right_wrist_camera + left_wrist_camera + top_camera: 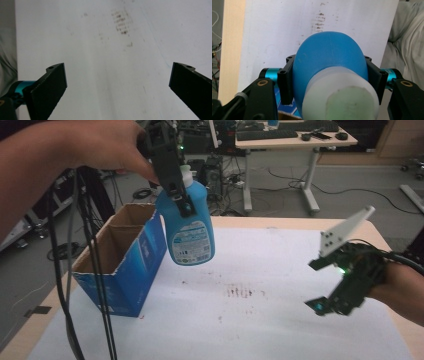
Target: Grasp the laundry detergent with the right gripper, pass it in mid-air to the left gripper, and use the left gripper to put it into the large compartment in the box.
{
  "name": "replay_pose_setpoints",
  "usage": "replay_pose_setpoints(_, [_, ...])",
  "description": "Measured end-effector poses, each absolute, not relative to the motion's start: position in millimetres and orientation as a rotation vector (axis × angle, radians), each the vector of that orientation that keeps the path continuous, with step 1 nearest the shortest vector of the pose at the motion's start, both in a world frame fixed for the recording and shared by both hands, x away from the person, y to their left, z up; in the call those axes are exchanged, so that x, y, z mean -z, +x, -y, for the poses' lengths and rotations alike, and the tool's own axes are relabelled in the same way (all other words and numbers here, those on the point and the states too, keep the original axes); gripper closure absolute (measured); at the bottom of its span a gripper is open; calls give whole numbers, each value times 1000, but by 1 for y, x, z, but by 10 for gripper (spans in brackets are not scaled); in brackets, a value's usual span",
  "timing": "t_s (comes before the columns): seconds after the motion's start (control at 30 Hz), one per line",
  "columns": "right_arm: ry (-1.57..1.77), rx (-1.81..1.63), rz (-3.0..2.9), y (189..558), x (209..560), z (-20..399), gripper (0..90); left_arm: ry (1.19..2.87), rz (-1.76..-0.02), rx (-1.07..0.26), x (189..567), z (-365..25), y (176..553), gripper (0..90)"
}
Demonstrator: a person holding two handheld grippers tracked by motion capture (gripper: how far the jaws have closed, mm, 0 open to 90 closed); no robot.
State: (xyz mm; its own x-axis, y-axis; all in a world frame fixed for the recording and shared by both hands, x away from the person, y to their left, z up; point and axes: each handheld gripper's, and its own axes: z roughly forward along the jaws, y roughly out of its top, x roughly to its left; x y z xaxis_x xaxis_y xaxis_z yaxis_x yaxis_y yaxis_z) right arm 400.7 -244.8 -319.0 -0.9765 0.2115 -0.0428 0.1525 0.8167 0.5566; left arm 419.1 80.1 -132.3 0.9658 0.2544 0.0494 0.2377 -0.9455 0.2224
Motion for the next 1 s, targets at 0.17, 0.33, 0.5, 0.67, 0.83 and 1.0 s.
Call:
replay_pose_setpoints(0.17, [283, -834, -2923, 397, 316, 255, 9, 2880, -435, -115, 124, -97, 416, 379])
replay_pose_setpoints(0.33, [232, -770, -2939, 392, 310, 260, 9, 2873, -525, -129, 117, -115, 416, 379])
replay_pose_setpoints(0.5, [217, -661, -2997, 389, 306, 265, 10, 2859, -589, -147, 107, -134, 412, 379])
replay_pose_setpoints(0.67, [245, -590, -2985, 389, 299, 268, 11, 2840, -648, -152, 97, -156, 407, 379])
replay_pose_setpoints(0.83, [273, -580, -2977, 390, 295, 268, 11, 2823, -706, -167, 91, -176, 401, 379])
replay_pose_setpoints(1.0, [263, -580, -2992, 391, 296, 267, 11, 2803, -755, -184, 85, -194, 397, 379])
